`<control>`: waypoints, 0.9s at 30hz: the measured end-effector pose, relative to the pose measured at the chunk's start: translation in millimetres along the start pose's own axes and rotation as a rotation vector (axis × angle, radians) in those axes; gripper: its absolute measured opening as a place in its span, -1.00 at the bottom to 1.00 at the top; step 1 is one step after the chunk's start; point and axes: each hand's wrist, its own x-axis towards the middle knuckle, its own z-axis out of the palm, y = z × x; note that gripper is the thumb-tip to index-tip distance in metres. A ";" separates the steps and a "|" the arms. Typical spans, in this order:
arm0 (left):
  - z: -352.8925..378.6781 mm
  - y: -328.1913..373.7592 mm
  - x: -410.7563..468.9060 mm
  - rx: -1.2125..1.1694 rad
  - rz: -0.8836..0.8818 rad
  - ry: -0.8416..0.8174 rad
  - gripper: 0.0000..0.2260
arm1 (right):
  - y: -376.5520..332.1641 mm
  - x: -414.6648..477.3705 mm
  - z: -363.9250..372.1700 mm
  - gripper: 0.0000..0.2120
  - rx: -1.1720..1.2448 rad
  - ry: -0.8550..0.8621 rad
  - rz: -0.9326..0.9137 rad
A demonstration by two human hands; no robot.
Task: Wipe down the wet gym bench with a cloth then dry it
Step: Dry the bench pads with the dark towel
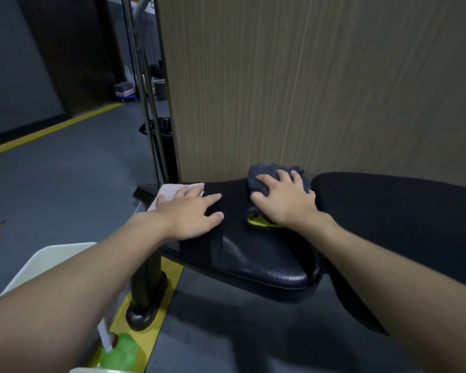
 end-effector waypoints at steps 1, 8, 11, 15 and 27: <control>-0.9 0.1 0.5 -0.011 -0.006 -0.002 -0.46 | 0.8 11.8 -1.9 -0.44 0.015 -0.020 0.020; 1.0 1.2 -0.2 -0.043 -0.023 -0.008 -0.47 | 0.4 -6.9 -2.3 -0.44 0.002 -0.023 0.002; 1.3 1.7 -3.1 -0.056 -0.019 -0.014 -0.47 | -0.8 -58.6 -0.9 -0.43 -0.020 0.015 -0.044; -1.0 -7.4 -13.0 -0.073 0.005 0.057 -0.35 | -0.6 -114.9 5.0 -0.38 -0.126 0.064 -0.117; 5.6 -37.2 -28.7 -0.151 0.006 -0.022 0.03 | -21.0 34.5 -4.8 -0.45 -0.058 -0.095 0.013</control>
